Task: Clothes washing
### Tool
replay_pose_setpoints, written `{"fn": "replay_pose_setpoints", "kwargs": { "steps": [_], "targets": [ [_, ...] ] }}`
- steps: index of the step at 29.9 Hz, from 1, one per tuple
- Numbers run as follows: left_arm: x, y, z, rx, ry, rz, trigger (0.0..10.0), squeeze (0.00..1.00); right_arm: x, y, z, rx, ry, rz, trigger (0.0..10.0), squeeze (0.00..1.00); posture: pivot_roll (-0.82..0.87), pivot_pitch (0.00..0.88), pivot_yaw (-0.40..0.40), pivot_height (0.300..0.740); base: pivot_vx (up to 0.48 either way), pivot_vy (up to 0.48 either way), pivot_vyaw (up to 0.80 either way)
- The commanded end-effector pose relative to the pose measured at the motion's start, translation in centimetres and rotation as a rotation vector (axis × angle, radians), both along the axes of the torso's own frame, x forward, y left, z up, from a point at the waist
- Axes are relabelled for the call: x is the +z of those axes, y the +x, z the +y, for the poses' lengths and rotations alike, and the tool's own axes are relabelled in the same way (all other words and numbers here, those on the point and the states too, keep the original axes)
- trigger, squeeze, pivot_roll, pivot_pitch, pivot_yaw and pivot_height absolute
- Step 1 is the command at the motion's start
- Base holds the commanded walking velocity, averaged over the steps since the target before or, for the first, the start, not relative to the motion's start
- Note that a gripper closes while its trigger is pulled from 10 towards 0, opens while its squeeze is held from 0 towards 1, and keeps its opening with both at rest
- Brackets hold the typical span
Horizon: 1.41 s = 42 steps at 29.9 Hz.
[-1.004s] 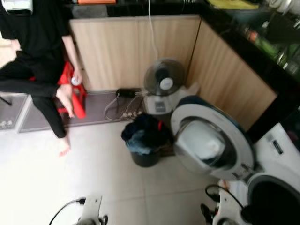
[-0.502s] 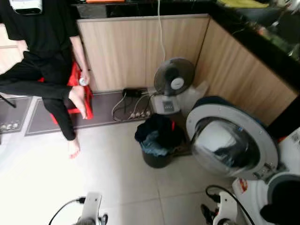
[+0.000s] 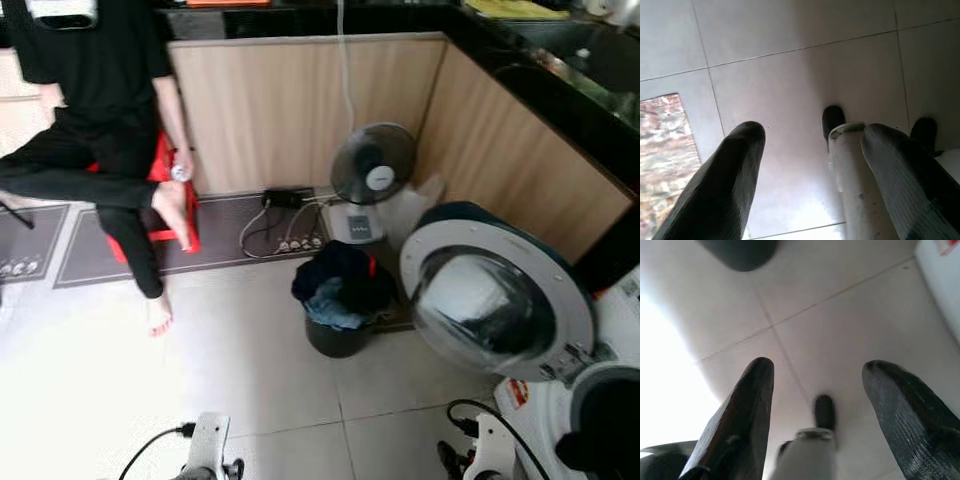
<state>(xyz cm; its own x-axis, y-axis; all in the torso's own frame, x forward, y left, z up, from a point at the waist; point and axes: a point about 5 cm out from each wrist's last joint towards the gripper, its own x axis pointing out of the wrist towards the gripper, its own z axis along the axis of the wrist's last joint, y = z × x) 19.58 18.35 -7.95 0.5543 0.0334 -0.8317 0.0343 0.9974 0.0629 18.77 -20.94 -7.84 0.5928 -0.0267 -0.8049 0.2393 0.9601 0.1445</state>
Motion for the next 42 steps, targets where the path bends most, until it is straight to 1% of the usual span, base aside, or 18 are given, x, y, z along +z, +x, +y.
{"fn": "replay_pose_setpoints", "kwargs": {
  "steps": [1, 4, 7, 14, 16, 22, 28, 31, 42],
  "targets": [
    [-0.08, -0.09, -0.34, -0.002, -0.015, 0.006, 10.0, 0.00, -0.37, -0.98, -0.59, -0.018, 0.001, 0.028, 10.0, 0.00, 0.03, 0.037, -0.015, 0.740, 0.000, 0.480, -0.80],
    [-0.10, -0.12, -0.34, -0.006, -0.015, 0.006, 10.0, 0.00, -0.40, -1.04, -0.57, -0.012, 0.002, 0.033, 10.0, 0.00, 0.03, 0.032, -0.015, 0.740, 0.000, 0.480, -0.80],
    [-0.13, -0.17, -0.34, -0.007, -0.014, 0.008, 10.0, 0.00, -0.37, -1.03, -0.64, -0.005, -0.014, 0.028, 10.0, 0.00, 0.03, 0.024, -0.014, 0.740, 0.000, 0.393, 0.00],
    [-0.16, -0.25, -0.32, -0.013, -0.013, 0.010, 10.0, 0.00, -0.47, -1.20, -0.61, -0.008, -0.012, 0.038, 10.0, 0.00, 0.02, 0.018, -0.014, 0.740, 0.000, 0.394, 0.00],
    [-0.17, -0.27, -0.33, -0.013, -0.013, 0.009, 10.0, 0.00, -0.50, -1.26, -0.62, 0.000, -0.016, 0.045, 10.0, 0.00, 0.02, 0.014, -0.015, 0.740, 0.000, 0.262, -0.80],
    [-0.13, -0.19, -0.37, -0.024, -0.010, 0.004, 10.0, 0.00, -0.52, -1.29, -0.65, 0.016, -0.019, 0.055, 10.0, 0.00, 0.02, 0.019, -0.017, 0.740, 0.000, 0.000, -0.80],
    [-0.04, -0.03, -0.39, -0.017, -0.013, -0.004, 10.0, 0.00, -0.44, -1.13, -0.68, 0.021, -0.020, 0.056, 10.0, 0.00, 0.03, 0.034, -0.021, 0.740, 0.000, 0.000, 0.00],
    [-0.03, 0.02, -0.37, -0.023, -0.005, 0.000, 10.0, 0.00, -0.41, -1.05, -0.70, 0.022, -0.020, 0.056, 10.0, 0.00, 0.03, 0.044, -0.023, 0.740, 0.000, 0.000, -0.80],
    [-0.03, 0.02, -0.35, -0.007, -0.010, 0.004, 10.0, 0.00, -0.40, -1.00, -0.68, 0.025, -0.017, 0.063, 10.0, 0.00, 0.03, 0.058, -0.022, 0.740, 0.000, 0.000, 0.00]
  ]
}}
